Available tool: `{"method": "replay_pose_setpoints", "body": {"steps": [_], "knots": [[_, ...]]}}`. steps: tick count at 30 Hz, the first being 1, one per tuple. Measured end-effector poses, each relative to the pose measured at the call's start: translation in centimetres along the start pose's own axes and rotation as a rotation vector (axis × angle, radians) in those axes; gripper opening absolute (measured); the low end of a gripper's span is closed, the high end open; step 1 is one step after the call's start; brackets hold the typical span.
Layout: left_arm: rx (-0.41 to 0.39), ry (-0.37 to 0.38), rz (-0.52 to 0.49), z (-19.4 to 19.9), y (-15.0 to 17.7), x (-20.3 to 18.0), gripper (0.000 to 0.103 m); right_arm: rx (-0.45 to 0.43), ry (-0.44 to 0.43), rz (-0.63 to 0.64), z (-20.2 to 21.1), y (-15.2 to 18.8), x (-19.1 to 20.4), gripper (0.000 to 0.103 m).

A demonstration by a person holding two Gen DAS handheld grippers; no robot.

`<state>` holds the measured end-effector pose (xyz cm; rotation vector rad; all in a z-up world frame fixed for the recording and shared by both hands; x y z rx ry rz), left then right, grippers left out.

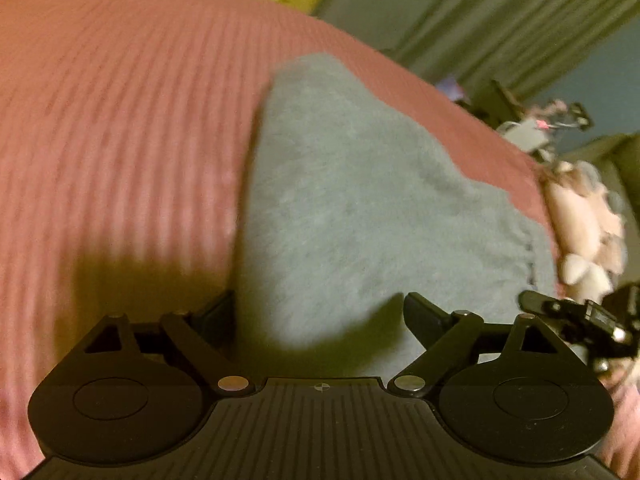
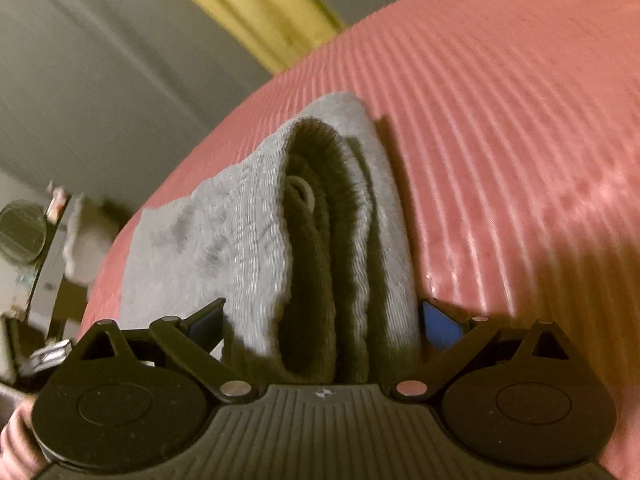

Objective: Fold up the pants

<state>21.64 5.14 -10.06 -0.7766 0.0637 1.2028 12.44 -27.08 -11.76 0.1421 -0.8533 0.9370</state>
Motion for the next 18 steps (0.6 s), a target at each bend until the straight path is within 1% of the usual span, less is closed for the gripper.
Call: {"method": "replay_pose_setpoints", "body": {"steps": [2,3,5,7,8,10,11,12,13,14,15,16,18], "knots": [[0.011,0.031,-0.019,-1.1,-0.5,-0.1,0.095,0.059,-0.025,0.009,-0.3,-0.8,-0.1,0.099],[0.021,0.029,-0.031,-1.9,-0.5,0.0,0.095,0.084,-0.046,0.014,-0.5,-1.2,-0.2,0.099],[0.025,0.039,-0.071,-2.6,-0.8,0.0,0.096,0.119,-0.098,0.006,-1.0,-1.8,-0.3,0.099],[0.030,0.061,-0.085,-3.1,-1.2,-0.2,0.099,0.127,-0.131,-0.011,-1.7,-2.3,-0.4,0.099],[0.026,0.074,-0.074,-3.2,-1.4,-0.2,0.099,0.124,-0.145,-0.004,-2.0,-2.4,-0.4,0.099],[0.016,0.093,-0.015,-2.7,-1.5,0.0,0.099,0.114,-0.161,0.009,-2.7,-2.6,0.1,0.099],[0.012,0.089,0.024,-2.7,-1.7,0.1,0.099,0.104,-0.151,0.009,-3.0,-2.7,0.3,0.099],[0.006,0.076,0.047,-2.6,-1.7,0.1,0.095,0.094,-0.140,0.017,-3.0,-2.5,0.8,0.098],[0.002,0.058,0.046,-2.6,-1.7,-0.1,0.087,0.086,-0.131,0.032,-2.9,-2.2,1.1,0.088],[-0.003,0.029,0.025,-2.4,-1.7,-0.2,0.082,0.076,-0.115,0.061,-2.8,-2.0,1.4,0.072],[-0.012,0.013,-0.007,-2.2,-1.7,-0.4,0.075,0.070,-0.092,0.079,-2.7,-1.8,1.4,0.070],[-0.019,0.015,-0.030,-2.0,-1.5,-0.4,0.072,0.063,-0.094,0.090,-2.5,-1.6,1.5,0.068],[-0.023,0.030,-0.047,-2.4,-1.1,0.0,0.073,0.060,-0.109,0.088,-2.4,-1.6,1.7,0.068]]}}
Point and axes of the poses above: each gripper's, at about its wrist camera, not at the fingertips, and z roughly against the way its jaws point, x to its left, y to its underside, the point moved 7 cm from there along -z, roughly the way its jaws point, and after that the axes turned 11 degrees about -z, right-handed, at the moved point
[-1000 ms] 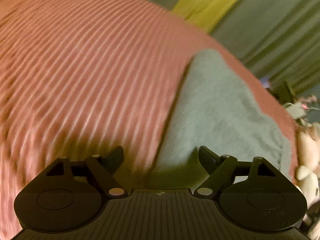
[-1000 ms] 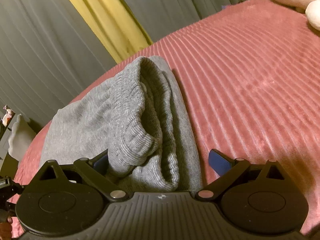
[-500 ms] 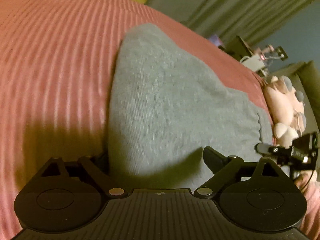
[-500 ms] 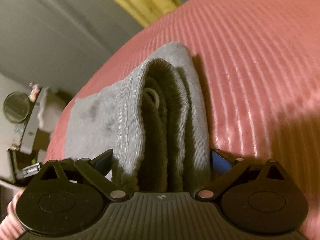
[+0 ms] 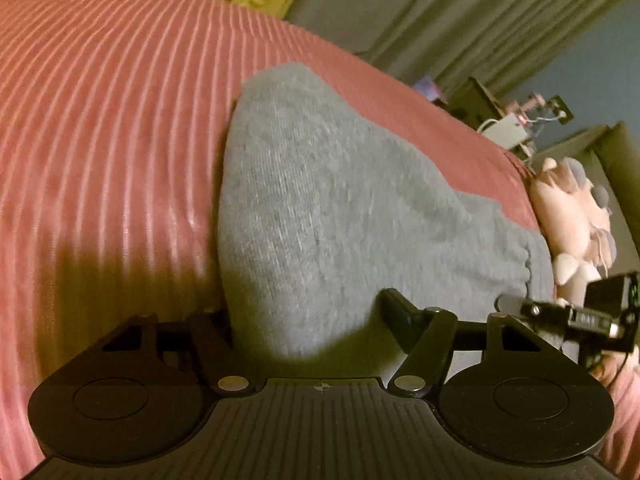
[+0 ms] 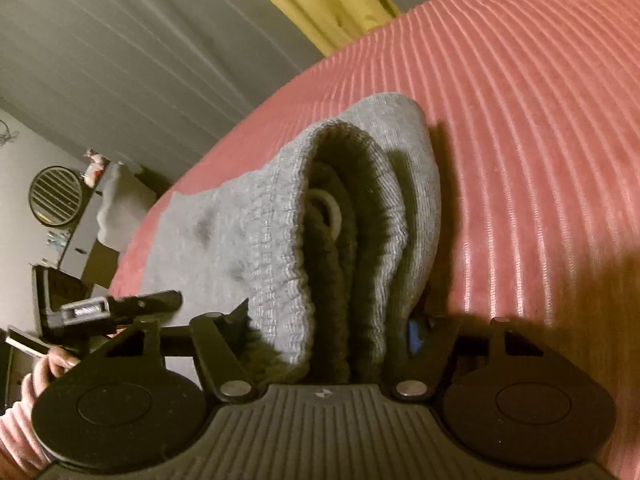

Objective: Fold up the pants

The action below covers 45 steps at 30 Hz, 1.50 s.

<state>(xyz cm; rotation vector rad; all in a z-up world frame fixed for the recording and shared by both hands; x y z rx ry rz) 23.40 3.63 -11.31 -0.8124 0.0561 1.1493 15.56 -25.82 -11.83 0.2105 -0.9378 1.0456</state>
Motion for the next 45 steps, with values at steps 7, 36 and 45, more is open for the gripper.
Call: {"method": "replay_pose_setpoints", "body": {"steps": [7,36,45], "knots": [[0.028,-0.069,-0.060,-0.5,-0.8,-1.2,0.059,-0.004,0.071,-0.042,-1.8,-0.6,1.0,0.069],[-0.018,-0.365,-0.248,2.2,2.5,-6.9,0.086,-0.271,0.274,0.152,3.4,-2.1,6.1,0.099],[-0.026,-0.505,-0.174,3.5,3.1,-6.5,0.095,-0.320,0.567,0.227,3.8,-0.5,4.0,0.099]]}}
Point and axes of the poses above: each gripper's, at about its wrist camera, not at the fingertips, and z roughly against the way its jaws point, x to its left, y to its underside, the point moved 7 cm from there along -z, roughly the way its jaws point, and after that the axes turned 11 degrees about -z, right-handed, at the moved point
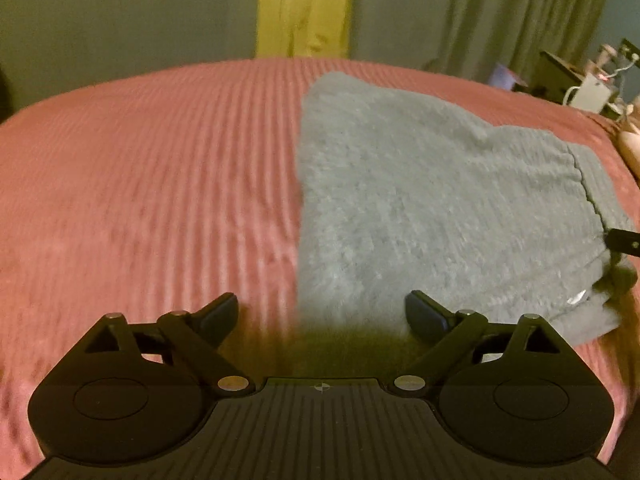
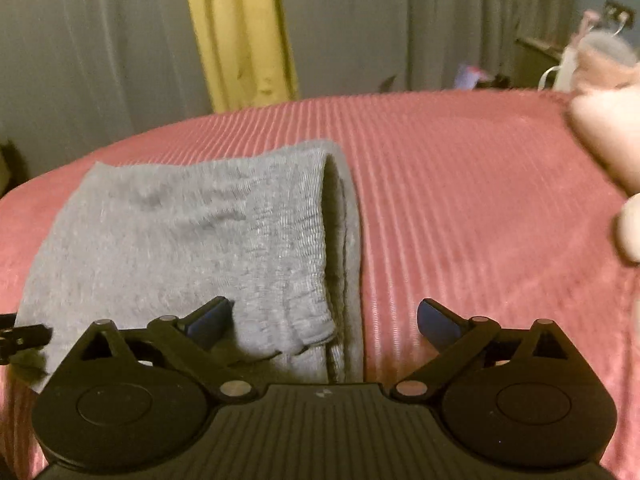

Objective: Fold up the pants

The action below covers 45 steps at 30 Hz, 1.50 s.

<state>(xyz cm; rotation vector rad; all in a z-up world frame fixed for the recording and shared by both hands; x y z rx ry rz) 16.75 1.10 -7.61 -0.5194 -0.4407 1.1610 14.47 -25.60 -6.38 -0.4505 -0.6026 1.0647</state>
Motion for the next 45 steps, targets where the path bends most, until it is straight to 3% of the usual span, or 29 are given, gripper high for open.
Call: {"method": "replay_pose_setpoints", "body": {"steps": [5,9,11,14,16,18,24,28,36,45], "knots": [[0.004,0.003,0.069,1.5,2.8,-0.5,0.096,-0.024,0.066,0.096,2.2,2.2,1.0,0.099],[0.099,0.017,0.148,1.1,5.8,-2.1,0.096,0.027,0.079,0.158,3.5,6.6,1.9,0.099],[0.118,0.000,0.074,1.4,6.3,-4.0,0.096,0.051,0.073,0.169,4.2,8.9,2.3,0.099],[0.078,-0.012,-0.088,2.6,6.7,-7.0,0.097,0.102,0.027,0.172,5.4,11.9,3.1,0.099],[0.063,-0.022,-0.162,3.2,7.4,-8.6,0.099,0.135,0.074,0.142,5.6,12.7,3.2,0.099],[0.077,-0.005,-0.198,3.3,7.9,-9.7,0.099,0.193,0.134,0.131,5.3,13.0,3.0,0.099],[0.081,0.009,-0.157,4.2,8.2,-9.8,0.099,0.231,0.030,0.020,7.0,14.3,2.8,0.099],[0.045,0.004,-0.133,4.9,8.0,-9.6,0.100,0.222,0.046,0.011,7.8,14.5,2.9,0.099],[-0.004,0.002,-0.058,4.8,7.1,-8.6,0.101,0.070,0.147,0.132,8.1,13.4,3.3,0.099],[-0.061,-0.057,-0.086,4.4,6.1,-8.2,0.102,0.049,0.127,0.146,6.4,12.2,3.6,0.099]]}}
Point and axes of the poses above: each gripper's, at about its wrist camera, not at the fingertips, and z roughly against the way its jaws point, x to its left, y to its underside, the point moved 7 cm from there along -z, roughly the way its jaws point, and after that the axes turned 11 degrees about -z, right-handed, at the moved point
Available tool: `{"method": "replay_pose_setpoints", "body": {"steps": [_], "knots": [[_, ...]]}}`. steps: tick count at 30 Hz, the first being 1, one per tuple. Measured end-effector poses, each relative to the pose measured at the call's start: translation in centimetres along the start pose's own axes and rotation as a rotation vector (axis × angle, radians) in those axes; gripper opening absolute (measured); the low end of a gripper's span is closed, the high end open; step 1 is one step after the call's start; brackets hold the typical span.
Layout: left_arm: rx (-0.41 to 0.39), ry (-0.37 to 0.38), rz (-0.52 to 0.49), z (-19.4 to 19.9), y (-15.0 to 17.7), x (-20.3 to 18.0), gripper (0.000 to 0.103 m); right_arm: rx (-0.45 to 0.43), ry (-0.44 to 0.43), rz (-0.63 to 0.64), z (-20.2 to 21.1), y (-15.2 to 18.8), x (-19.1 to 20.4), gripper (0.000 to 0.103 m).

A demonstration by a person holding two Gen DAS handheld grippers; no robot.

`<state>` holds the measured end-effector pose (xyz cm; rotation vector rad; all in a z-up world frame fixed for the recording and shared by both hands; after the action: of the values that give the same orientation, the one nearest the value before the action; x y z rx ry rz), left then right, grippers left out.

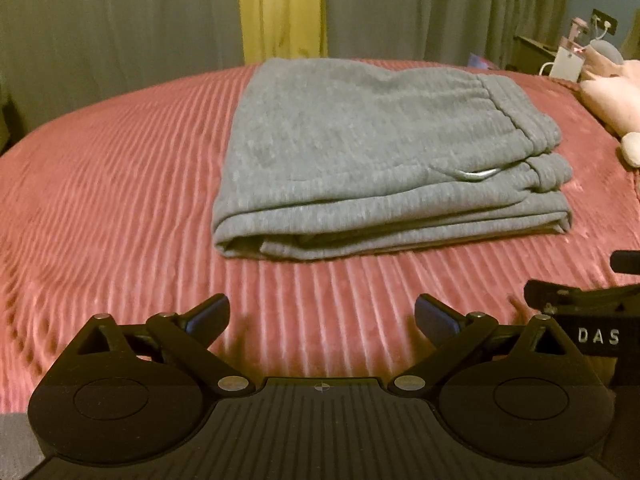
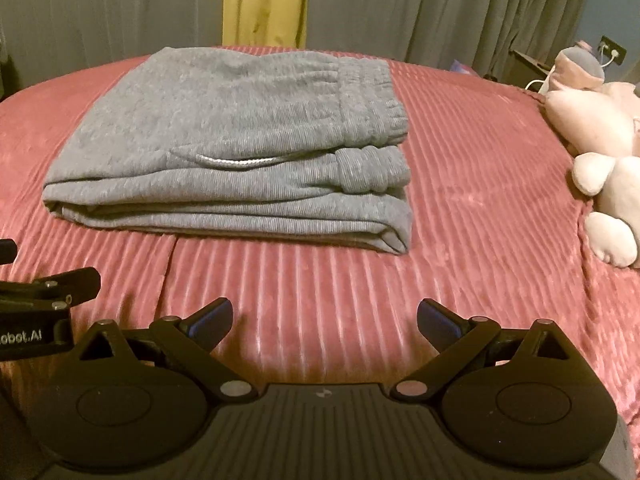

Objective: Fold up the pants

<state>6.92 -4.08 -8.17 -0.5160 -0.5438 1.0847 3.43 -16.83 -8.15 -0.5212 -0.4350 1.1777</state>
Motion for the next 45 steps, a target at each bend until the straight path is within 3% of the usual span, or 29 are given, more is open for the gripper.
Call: {"method": "replay_pose_setpoints", "body": {"steps": [10,15,21,28,45], "knots": [[-0.016,-0.021,0.017,-1.2,-1.1,0.7,0.102,0.012,0.015,-0.023,-2.2,-1.6,0.3,0.099],[0.012,-0.044,0.061,-2.4,-1.3,1.6,0.102,-0.001,-0.019,-0.035,-2.5,-2.0,1.4,0.099],[0.032,-0.060,0.079,-3.1,-1.2,2.2,0.102,0.001,0.003,0.005,-3.3,-1.5,1.2,0.099],[0.050,-0.071,0.076,-3.1,-0.7,2.3,0.102,-0.007,0.013,-0.055,-3.5,-1.8,-0.4,0.099],[0.069,-0.073,0.057,-3.4,-0.5,2.4,0.102,-0.039,0.034,-0.031,-2.9,-1.7,-0.5,0.099]]}}
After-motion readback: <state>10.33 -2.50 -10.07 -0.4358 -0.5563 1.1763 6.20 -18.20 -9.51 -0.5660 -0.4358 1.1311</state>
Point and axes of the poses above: each gripper's, at about its wrist camera, not at the fingertips, and z roughly against the way its jaws point, x to its left, y to its underside, the point moved 7 cm from there along -z, roughly the way its jaws point, and after that the axes turned 11 degrees about -z, right-handed, at the moved point
